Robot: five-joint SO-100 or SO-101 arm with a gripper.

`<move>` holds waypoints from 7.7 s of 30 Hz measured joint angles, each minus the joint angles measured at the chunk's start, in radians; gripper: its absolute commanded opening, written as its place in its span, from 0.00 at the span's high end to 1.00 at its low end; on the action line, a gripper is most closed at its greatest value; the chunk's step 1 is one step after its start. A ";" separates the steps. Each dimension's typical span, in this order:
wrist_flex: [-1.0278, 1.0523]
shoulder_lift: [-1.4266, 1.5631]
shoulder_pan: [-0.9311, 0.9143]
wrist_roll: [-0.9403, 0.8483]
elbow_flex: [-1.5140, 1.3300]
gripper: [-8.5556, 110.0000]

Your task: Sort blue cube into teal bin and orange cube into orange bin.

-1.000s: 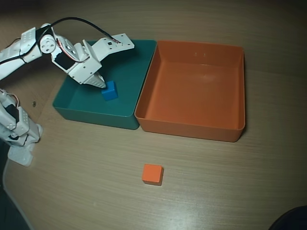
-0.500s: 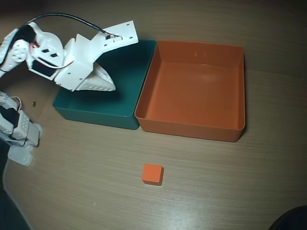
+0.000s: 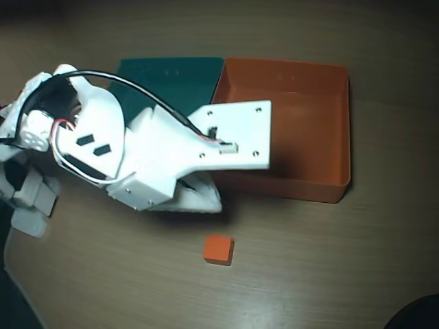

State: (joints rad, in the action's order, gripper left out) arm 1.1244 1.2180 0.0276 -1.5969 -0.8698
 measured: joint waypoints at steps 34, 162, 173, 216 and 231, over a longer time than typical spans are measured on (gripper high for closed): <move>0.000 -0.405 -0.141 -0.239 0.080 0.61; 0.008 -0.511 0.357 0.038 0.512 0.74; 0.008 -0.511 0.357 0.038 0.512 0.98; 0.008 1.054 0.115 0.035 -0.896 0.98; 0.008 1.657 0.192 0.035 -1.519 0.98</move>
State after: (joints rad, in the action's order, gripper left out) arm 1.1321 2.8747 0.2194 -1.5616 -2.3884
